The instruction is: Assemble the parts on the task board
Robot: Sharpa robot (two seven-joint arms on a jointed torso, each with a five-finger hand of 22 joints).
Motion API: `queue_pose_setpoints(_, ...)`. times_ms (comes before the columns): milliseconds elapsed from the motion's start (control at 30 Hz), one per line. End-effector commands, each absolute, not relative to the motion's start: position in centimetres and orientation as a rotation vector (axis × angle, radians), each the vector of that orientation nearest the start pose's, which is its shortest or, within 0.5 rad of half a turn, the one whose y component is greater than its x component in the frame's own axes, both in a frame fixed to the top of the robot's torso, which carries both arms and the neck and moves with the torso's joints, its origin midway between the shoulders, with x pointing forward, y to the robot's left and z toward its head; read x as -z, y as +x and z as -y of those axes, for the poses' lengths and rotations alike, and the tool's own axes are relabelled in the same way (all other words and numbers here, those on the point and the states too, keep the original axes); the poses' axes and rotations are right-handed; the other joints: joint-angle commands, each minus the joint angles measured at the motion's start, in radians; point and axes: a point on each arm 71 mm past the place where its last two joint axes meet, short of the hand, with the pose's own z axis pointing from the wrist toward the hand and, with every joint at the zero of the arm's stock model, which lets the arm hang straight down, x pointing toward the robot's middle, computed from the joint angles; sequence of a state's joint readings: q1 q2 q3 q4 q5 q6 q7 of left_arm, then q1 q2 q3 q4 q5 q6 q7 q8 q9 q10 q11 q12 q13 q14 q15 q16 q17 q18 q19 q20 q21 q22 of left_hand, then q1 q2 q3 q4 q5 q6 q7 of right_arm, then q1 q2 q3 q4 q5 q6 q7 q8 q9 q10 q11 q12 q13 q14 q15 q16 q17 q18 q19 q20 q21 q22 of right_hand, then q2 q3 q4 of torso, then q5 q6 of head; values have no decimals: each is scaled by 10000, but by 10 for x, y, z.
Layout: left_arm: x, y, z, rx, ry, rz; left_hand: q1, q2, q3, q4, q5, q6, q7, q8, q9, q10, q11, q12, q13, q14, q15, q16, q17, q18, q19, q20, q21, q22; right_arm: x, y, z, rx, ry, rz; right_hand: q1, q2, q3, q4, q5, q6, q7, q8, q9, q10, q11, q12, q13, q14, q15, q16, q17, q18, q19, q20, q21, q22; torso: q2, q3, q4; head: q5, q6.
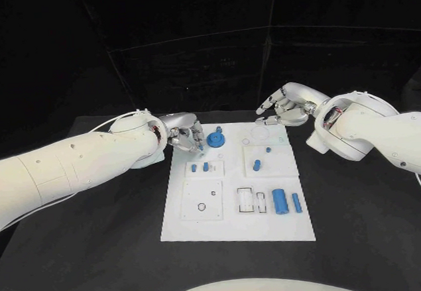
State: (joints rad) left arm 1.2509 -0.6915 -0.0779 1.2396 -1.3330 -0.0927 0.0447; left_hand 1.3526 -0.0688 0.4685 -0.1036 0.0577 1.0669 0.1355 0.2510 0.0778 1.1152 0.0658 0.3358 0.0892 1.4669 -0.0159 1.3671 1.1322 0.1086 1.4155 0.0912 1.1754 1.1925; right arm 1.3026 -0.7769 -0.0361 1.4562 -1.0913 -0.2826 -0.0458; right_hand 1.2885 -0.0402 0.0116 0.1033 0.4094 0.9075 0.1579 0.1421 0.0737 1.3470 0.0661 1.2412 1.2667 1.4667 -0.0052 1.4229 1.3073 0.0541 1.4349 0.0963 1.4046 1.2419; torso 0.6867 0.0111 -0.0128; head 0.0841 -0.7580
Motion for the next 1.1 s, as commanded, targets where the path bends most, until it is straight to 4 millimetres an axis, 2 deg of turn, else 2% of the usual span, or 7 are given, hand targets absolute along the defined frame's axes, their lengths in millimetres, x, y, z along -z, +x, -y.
queue_pose_setpoints(33,204,533,-199,6816,1850,-19052,-63,3,37,9,14,65,-1,-29,16,49,5,-55,-15,83,14,-10,-23,-141,70,-33,29,10,138,515,186,-8651,1026,-16690,99,-17,-24,4,58,23,-43,14,9,-63,-19,-63,-35,488,-97,-40,111,129,-33,-67,-50,-33,-1,8,-2,-16,-14)
queue_pose_setpoints(533,214,531,-195,6754,1963,-19355,-66,-2,39,6,13,70,-7,-32,17,55,1,-61,-14,77,11,-21,-50,-141,70,-35,32,15,137,515,187,-8661,1034,-16657,114,-9,-19,2,63,19,-43,15,8,-99,-20,-113,-81,473,-98,-80,48,140,-58,-68,-81,-92,-4,6,-1,-38,-39)
queue_pose_setpoints(667,215,531,-194,6760,1955,-19327,-66,-2,39,6,13,70,-7,-32,17,55,1,-61,-14,77,11,-21,-50,-141,70,-35,32,15,137,515,187,-8660,1037,-16650,114,-9,-19,2,63,19,-43,15,8,-99,-20,-113,-81,473,-98,-80,48,140,-58,-68,-81,-92,-3,13,5,-57,-43)
queue_pose_setpoints(733,215,532,-194,6752,1945,-19310,-66,-2,39,6,13,70,-7,-32,17,55,1,-61,-14,77,11,-21,-50,-141,70,-35,32,15,137,515,187,-8664,1034,-16650,114,-9,-19,2,63,19,-43,15,8,-99,-20,-113,-81,473,-98,-80,48,140,-58,-68,-81,-92,-1,3,3,-57,-41)
queue_pose_setpoints(1100,215,533,-192,6682,1947,-19131,-65,-2,44,2,13,77,-11,-36,18,66,-5,-68,-13,69,6,-36,-86,-145,75,-37,50,35,138,515,185,-8690,989,-16722,125,-5,-17,2,65,16,-44,17,7,-102,-20,-114,-82,468,-99,-94,29,144,-66,-69,-92,-111,4,3,-1,-68,-39)
